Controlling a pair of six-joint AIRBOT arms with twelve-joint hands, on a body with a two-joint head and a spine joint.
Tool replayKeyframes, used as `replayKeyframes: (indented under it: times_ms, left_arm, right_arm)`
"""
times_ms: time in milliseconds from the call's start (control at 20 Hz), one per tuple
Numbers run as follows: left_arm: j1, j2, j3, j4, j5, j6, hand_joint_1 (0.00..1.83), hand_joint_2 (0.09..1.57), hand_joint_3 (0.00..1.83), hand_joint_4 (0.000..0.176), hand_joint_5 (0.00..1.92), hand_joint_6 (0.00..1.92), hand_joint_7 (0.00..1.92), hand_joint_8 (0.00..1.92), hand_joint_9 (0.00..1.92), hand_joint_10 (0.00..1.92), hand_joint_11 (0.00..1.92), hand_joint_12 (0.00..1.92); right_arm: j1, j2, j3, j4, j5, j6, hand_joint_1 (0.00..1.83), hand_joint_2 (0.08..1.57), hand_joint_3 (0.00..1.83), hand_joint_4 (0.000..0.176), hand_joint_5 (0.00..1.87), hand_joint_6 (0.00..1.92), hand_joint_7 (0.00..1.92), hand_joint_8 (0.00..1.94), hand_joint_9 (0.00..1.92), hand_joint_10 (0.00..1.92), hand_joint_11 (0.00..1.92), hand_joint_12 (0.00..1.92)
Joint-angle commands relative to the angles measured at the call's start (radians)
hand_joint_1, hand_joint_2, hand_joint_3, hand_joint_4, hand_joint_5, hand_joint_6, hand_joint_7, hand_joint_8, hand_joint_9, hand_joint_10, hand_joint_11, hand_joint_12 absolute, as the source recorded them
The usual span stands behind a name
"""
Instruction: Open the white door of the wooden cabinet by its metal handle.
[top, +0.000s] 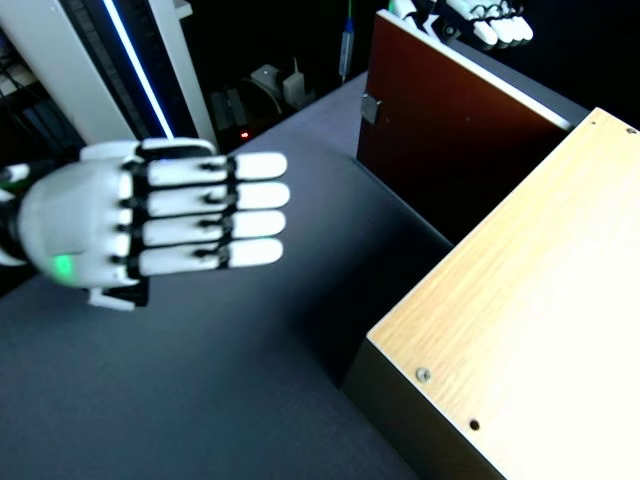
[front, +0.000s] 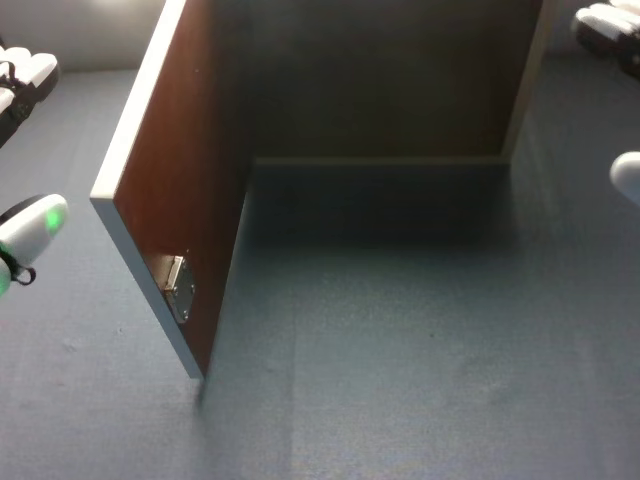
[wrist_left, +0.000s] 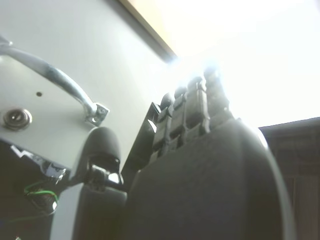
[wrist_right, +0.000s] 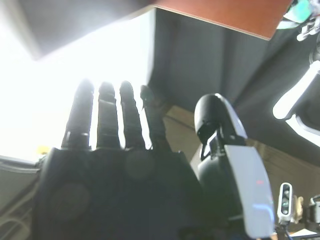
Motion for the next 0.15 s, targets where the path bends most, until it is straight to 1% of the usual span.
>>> replayKeyframes:
  times_ms: [0,100]
  left_arm:
    - [-0.01,0.002,0.001,0.007,-0.124,-0.01,0.15,1.57,0.03,0.0,0.04,0.0,0.04,0.0,0.02,0.0,0.0,0.02]
    - [-0.01,0.003,0.0,0.016,-0.124,-0.021,0.14,1.57,0.03,0.0,0.04,0.0,0.04,0.0,0.02,0.0,0.0,0.02]
  right_arm:
    - [-0.015,0.015,-0.008,0.039,0.159,0.005,0.4,1.42,0.0,0.0,0.19,0.01,0.15,0.01,0.1,0.01,0.08,0.04]
    - [-0.061,0.031,-0.021,0.066,0.192,0.006,0.41,1.46,0.01,0.0,0.19,0.0,0.14,0.0,0.09,0.0,0.05,0.03]
